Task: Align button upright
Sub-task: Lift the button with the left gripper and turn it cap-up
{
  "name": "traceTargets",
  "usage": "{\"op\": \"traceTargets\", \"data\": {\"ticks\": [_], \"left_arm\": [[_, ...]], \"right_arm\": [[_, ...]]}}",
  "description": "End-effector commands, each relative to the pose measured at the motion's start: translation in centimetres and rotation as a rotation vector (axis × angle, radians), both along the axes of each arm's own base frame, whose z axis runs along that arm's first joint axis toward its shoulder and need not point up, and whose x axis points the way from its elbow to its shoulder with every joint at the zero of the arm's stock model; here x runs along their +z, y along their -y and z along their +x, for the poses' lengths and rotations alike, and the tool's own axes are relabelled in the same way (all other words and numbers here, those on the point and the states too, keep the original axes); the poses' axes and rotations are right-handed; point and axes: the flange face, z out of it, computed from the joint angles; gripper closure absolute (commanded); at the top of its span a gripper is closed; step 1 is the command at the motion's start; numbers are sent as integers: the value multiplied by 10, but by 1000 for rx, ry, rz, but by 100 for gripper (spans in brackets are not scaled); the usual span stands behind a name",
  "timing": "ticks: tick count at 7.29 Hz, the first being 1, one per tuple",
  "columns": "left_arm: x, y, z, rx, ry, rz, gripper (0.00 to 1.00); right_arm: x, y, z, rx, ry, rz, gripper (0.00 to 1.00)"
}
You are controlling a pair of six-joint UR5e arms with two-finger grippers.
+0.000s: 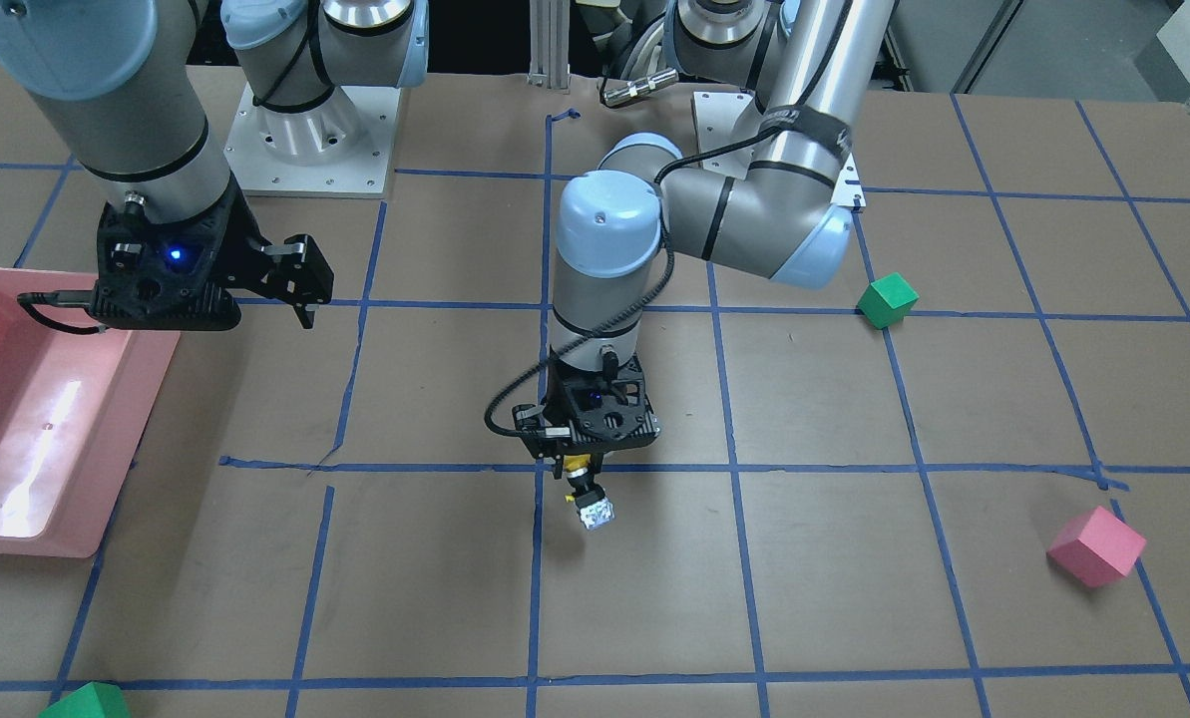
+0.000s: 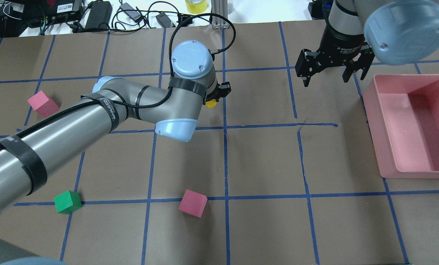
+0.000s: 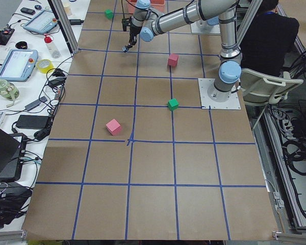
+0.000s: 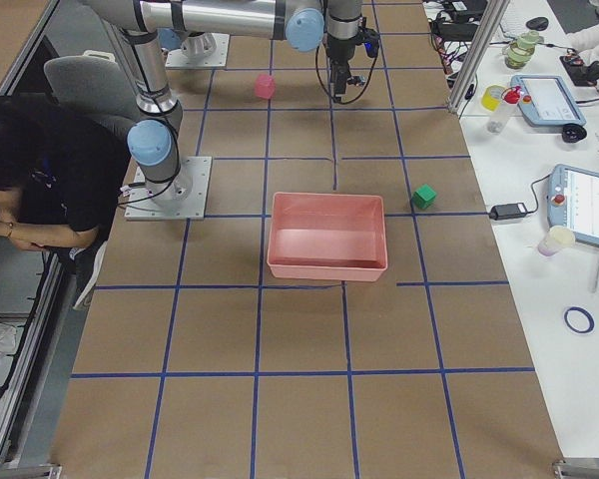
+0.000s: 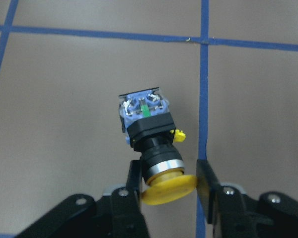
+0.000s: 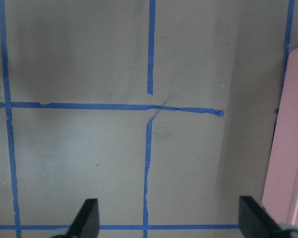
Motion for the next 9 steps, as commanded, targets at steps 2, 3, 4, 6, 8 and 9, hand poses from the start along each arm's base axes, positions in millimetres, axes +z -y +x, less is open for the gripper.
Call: {"op": "traceTargets", "data": {"ticks": [2,3,4,6,8,9], "left_arm": [[-18,14,29,182,-302,371,60],[-23,26,41,254,-385,415,60],[-35,39,59,314,-505,488,60],[-64,51,75,377,-577,592,60],[-80,55,70,437,-630,658,62],[-84,55,70,441,-635,666,61]], "right_arm": [[1,-5,2,-2,20,16,0],[2,-5,2,-2,20,15,0],[0,-5,2,-2,20,18,0],[-2,-6,2,0,19,21,0],[-7,-7,2,0,18,30,0],[-7,-7,2,0,20,30,0]]}}
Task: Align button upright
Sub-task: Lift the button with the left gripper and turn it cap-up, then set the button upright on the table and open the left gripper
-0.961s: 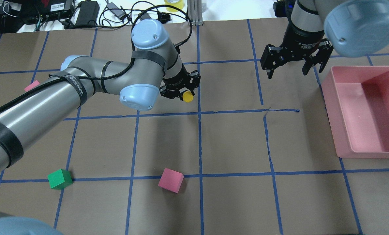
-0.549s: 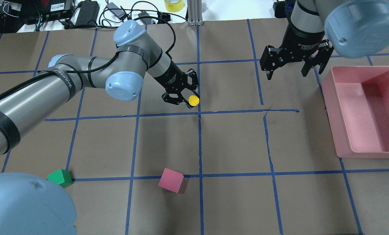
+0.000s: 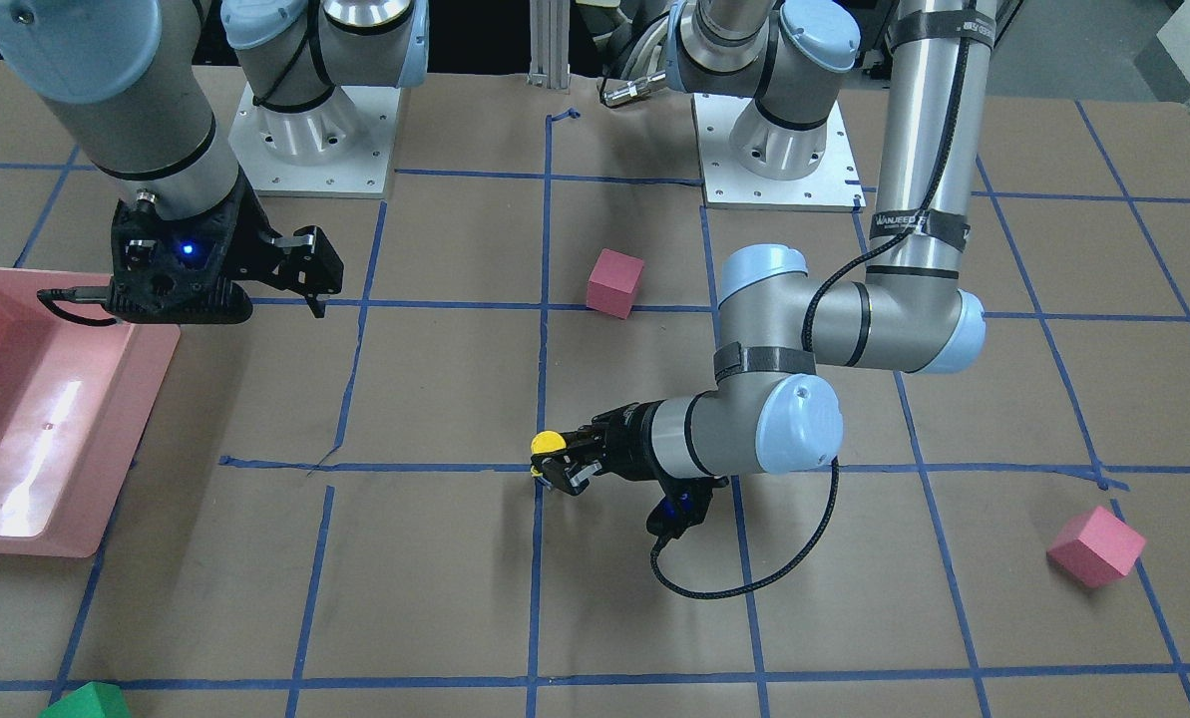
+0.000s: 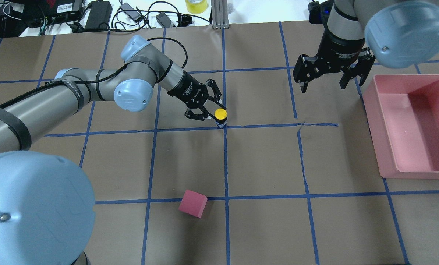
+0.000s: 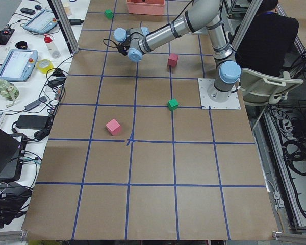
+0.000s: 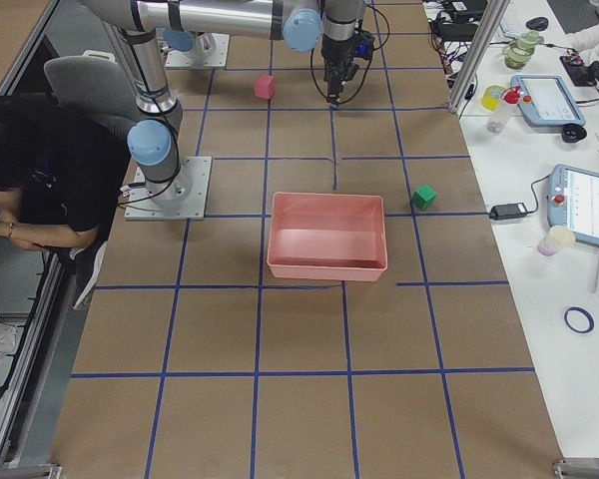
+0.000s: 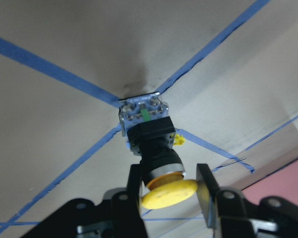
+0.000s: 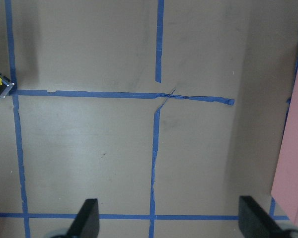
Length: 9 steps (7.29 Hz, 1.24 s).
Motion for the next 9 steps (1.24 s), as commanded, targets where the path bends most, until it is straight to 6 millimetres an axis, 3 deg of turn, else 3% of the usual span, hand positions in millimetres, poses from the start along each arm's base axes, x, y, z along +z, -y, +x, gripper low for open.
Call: {"op": "traceTargets", "data": {"ticks": [1,2,3,4,6,7,9], "left_arm": [[-13,1,-1,18,-18,37,59],[-10,2,-1,26,-12,37,12],[-4,2,-2,72,-1,71,0],[19,9,-2,81,7,25,0],[102,23,-5,41,137,-155,1],[159,12,-9,33,169,-222,1],[242,-33,7,-141,300,-416,0]], "right_arm": [[-1,0,1,0,6,1,0],[-2,1,2,-1,15,3,0],[-3,2,2,-1,20,2,0],[-2,2,0,0,2,-2,0],[8,3,0,-2,9,-23,0],[11,2,0,-2,7,-28,0],[10,3,1,5,21,-36,0]]}}
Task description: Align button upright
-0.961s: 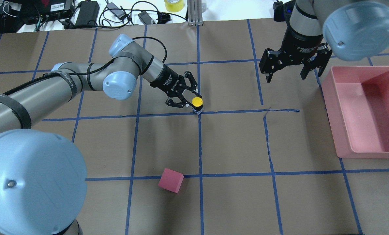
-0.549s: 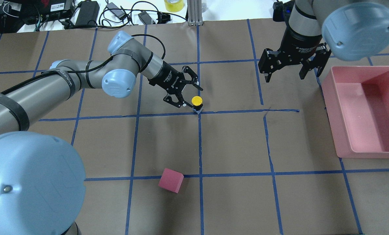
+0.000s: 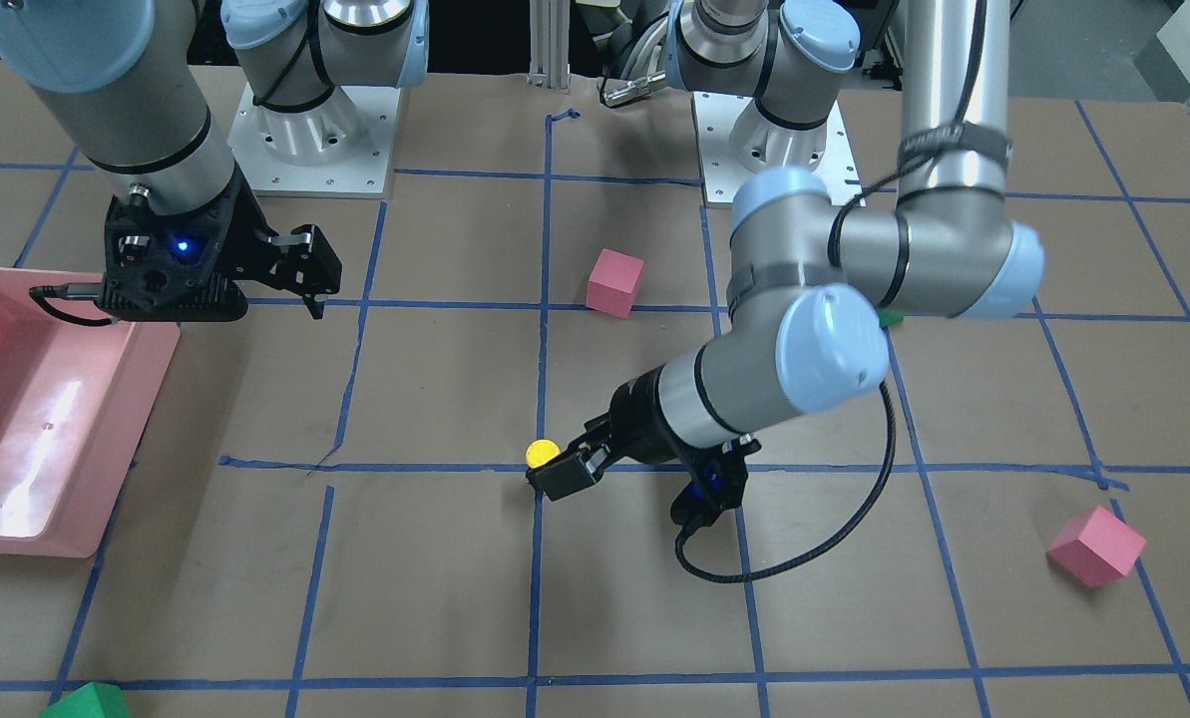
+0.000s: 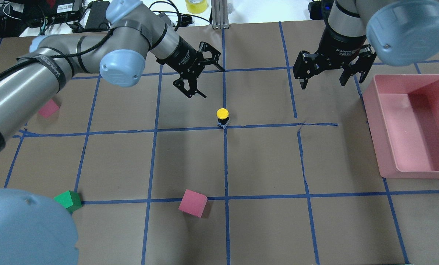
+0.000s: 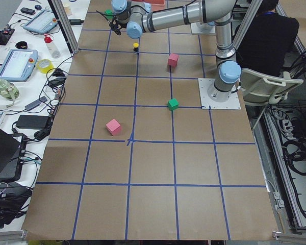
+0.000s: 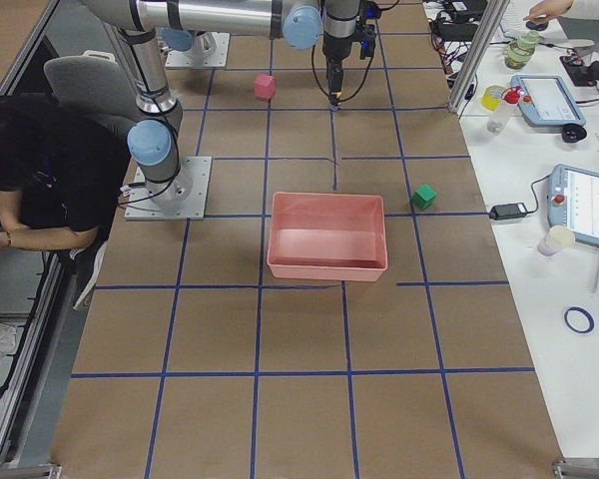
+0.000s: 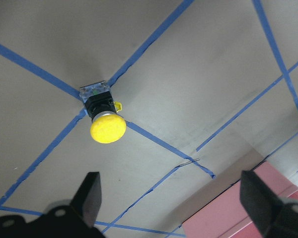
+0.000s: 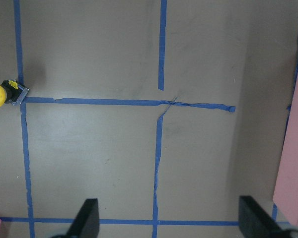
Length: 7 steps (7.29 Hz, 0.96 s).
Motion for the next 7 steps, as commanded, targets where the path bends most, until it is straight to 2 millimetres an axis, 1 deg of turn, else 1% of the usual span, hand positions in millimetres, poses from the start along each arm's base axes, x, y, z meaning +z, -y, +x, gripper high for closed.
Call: {"op": "traceTargets", "data": {"ticks": [1,2,3,4,5,6,7], "left_arm": [[82,-50,23,-244,207,-194,0],[96,-66,37,-445,326,-250,0],[113,-81,49,-524,394,-250,0],[129,-90,55,-544,426,-275,0],[128,-92,62,-539,462,-267,0],[132,-93,61,-539,463,-283,0],[131,-95,60,-541,461,-291,0]], "right_arm": [[-4,3,1,2,7,-3,0],[-6,2,1,-1,5,2,0],[-4,2,1,-3,5,-1,0],[-3,2,0,-4,5,-4,0],[-2,1,1,-3,5,-6,0],[-1,2,0,-4,5,-7,0],[0,2,-2,-6,5,-9,0]]}}
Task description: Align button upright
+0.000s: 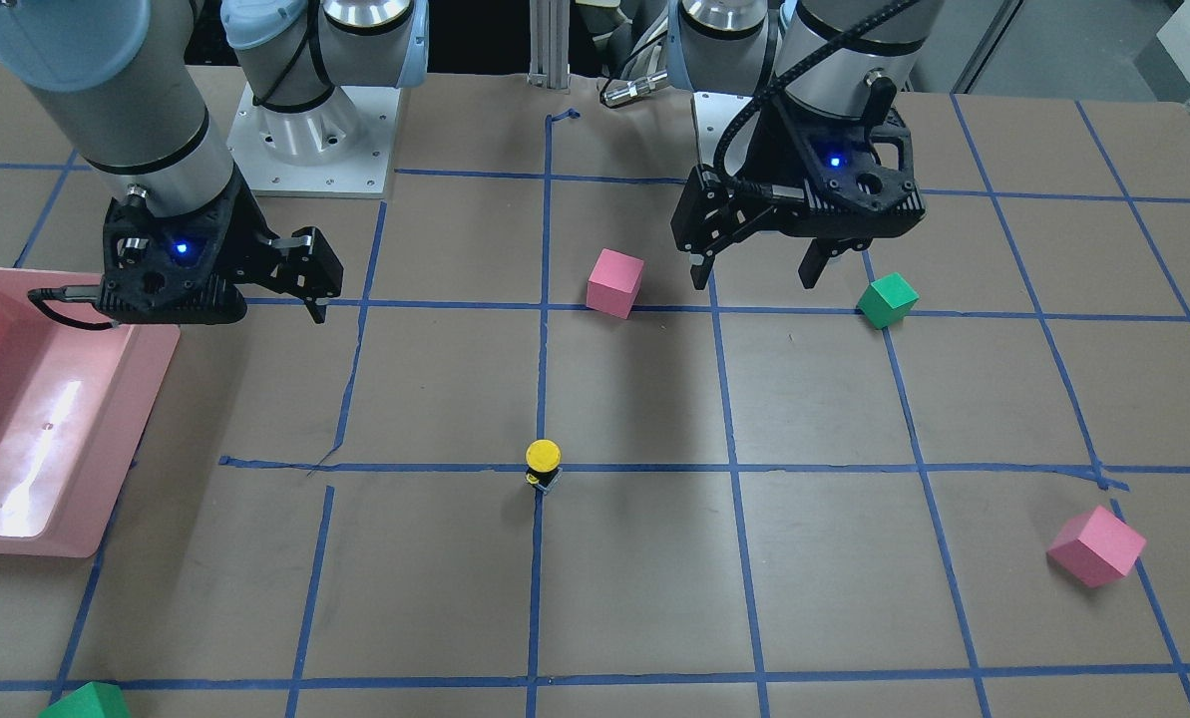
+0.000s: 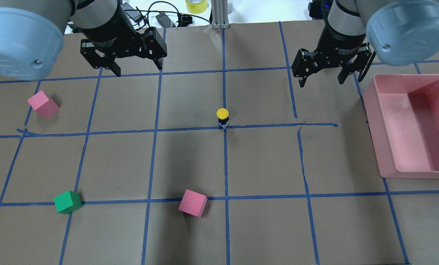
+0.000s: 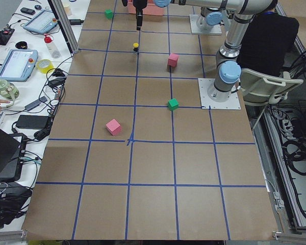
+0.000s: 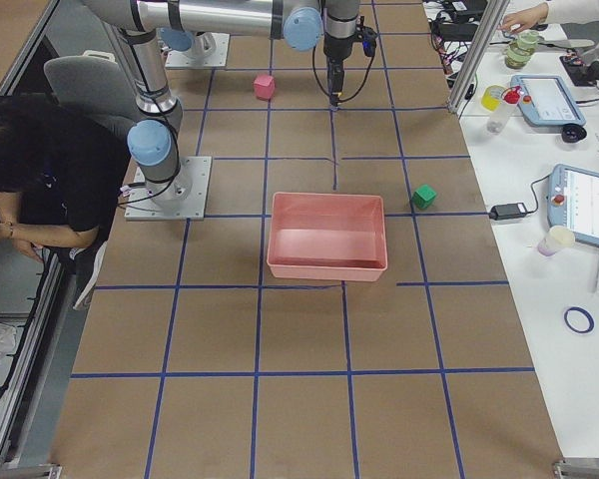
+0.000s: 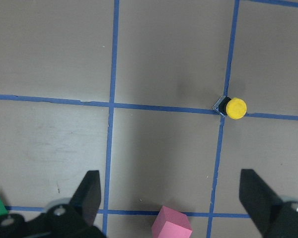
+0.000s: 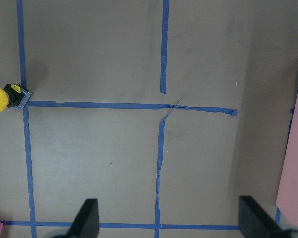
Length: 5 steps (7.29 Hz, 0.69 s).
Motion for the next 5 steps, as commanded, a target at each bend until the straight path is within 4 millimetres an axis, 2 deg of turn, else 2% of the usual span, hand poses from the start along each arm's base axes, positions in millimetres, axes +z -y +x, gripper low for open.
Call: {"op": "traceTargets", "data": {"ticks": [1,3,4,5], "left_arm": [[-18,-6,1,-2,12,20,0],[-21,-5,2,1,10,-56,0],[-13,-12,4,-1,23,-64,0],[-17,-12,11,13,102,-74,0]], "right_arm": [[-3,0,-1,-1,0,5,0],[1,1,-4,-6,-1,-2,0],[3,1,-5,-9,-1,-7,0],[2,2,-5,-6,0,-5,0]]}}
